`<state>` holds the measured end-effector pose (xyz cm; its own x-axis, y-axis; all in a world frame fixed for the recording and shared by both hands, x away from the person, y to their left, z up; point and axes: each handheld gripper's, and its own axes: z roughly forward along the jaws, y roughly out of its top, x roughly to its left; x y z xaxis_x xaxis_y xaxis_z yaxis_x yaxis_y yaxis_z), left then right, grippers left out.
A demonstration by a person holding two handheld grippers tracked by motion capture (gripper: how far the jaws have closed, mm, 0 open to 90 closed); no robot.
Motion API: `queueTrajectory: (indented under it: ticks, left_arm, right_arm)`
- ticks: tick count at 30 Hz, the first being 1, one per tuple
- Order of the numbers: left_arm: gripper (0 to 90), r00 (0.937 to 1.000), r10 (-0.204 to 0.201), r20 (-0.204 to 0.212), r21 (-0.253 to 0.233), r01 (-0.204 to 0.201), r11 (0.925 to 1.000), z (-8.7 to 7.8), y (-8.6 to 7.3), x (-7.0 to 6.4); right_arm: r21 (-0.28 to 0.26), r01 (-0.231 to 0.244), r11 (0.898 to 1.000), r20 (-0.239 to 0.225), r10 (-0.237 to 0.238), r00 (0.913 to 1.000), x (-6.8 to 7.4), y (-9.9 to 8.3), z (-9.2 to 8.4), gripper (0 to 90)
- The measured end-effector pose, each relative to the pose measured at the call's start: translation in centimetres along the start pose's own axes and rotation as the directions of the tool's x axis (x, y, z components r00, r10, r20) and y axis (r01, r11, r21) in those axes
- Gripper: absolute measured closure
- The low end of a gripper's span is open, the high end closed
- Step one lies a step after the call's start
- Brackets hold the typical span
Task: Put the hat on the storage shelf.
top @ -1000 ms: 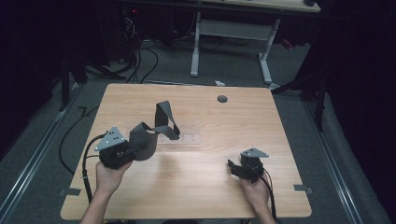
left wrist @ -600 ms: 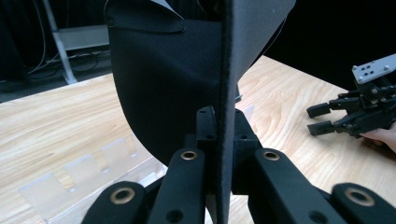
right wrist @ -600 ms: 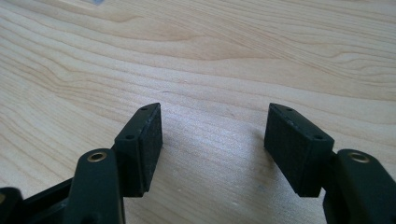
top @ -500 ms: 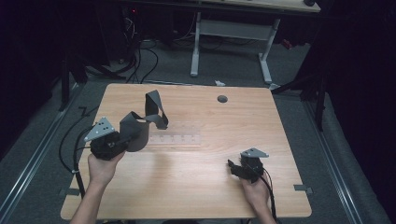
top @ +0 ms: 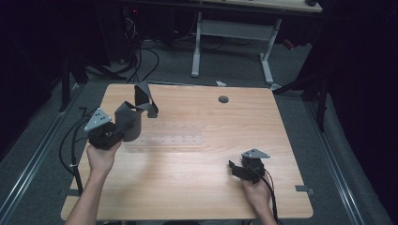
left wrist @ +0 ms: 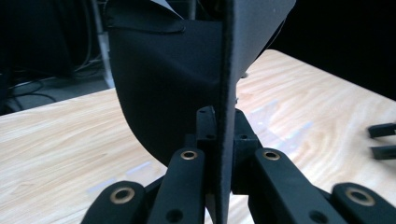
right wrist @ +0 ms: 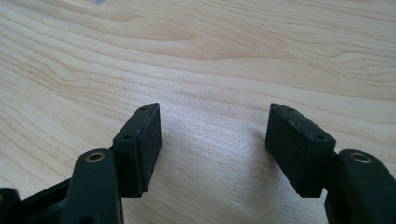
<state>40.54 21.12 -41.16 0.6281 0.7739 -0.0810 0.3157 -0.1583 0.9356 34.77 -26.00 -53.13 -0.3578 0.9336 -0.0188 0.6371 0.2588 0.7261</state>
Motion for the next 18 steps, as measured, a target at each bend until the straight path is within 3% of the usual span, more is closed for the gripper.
queueTrajectory:
  ticks: [13,18]
  left_arm:
    - [86.1,0.997,-0.009,-0.076,-0.009,0.009,0.9999,1.0,-0.5,1.9]
    - [86.1,0.9961,0.014,-0.087,-0.007,-0.014,0.9999,1.4,-0.7,2.1]
  right_arm:
    - [0.001,0.001,1.0,-0.001,-0.001,1.0,0.0,0.0,0.0,36.0]
    - [0.001,0.0,1.0,-0.001,0.0,1.0,0.0,0.0,0.0,35.9]
